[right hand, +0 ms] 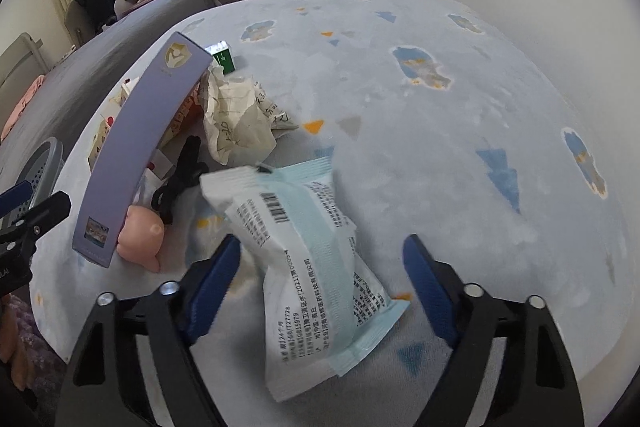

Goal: Collect trash
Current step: 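Grasp the white-blue packet with the right tool while the left tool grasps the purple toothpaste box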

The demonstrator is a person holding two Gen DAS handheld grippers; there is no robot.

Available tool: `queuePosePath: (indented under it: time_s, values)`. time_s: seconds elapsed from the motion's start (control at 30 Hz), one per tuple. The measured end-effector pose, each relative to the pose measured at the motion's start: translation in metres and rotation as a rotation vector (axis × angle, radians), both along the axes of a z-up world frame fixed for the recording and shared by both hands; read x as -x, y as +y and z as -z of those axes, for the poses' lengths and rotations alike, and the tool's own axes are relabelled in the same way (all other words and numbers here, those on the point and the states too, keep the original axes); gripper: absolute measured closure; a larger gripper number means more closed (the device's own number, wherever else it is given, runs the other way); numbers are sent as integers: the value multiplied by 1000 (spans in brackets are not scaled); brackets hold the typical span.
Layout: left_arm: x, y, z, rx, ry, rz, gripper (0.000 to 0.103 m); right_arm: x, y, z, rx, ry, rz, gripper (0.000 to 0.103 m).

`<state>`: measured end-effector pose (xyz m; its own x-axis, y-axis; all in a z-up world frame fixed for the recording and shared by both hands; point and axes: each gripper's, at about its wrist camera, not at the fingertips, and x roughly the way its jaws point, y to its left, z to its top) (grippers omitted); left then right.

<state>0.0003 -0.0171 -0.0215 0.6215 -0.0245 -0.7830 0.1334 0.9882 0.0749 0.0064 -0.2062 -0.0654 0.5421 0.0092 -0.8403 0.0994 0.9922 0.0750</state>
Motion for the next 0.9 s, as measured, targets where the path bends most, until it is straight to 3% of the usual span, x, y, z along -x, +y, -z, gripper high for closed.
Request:
queuePosePath:
  time_s: [0.07, 0.13, 0.37, 0.67, 0.9]
  values:
    - [1, -2, 0, 4, -1, 11, 6, -2, 2, 4, -3, 20, -9, 45]
    - [2, -3, -1, 8, -2, 20, 6, -2, 3, 4, 8, 16, -10, 48]
    - [3, -10, -3, 19, -10, 43, 6, 5, 5, -5, -9, -23, -14, 49]
    - [5, -45, -15, -8, -13, 166, 6, 17, -14, -25, -56, -94, 40, 49]
    - [-21, -61, -4, 54, 56, 198, 6, 23, -21, -38, -90, -136, 47, 49]
